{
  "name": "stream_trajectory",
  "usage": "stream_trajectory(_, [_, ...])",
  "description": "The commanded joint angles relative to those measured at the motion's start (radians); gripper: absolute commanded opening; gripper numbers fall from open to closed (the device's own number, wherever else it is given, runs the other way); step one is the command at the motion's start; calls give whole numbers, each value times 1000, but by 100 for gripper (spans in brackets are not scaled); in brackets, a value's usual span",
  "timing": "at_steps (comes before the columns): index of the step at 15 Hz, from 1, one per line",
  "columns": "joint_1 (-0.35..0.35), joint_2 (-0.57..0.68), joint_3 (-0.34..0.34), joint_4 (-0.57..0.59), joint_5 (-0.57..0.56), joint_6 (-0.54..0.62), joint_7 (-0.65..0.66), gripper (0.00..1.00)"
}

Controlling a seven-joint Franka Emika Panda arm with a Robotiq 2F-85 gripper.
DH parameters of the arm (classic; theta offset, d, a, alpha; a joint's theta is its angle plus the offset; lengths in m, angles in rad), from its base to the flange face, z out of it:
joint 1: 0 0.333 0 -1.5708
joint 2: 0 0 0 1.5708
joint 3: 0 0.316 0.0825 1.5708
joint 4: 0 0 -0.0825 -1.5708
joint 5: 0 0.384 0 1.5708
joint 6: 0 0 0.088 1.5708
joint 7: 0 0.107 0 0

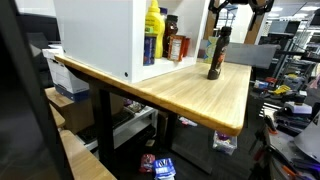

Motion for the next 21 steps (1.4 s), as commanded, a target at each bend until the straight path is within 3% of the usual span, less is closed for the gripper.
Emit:
stream_trajectory(1, [28, -56, -23, -14, -9, 30, -171, 100])
stream_trajectory(11, [39, -140, -49, -42, -2, 60, -633, 100])
stream_trajectory(21, [41, -137, -93, -172, 48, 272, -1167, 100])
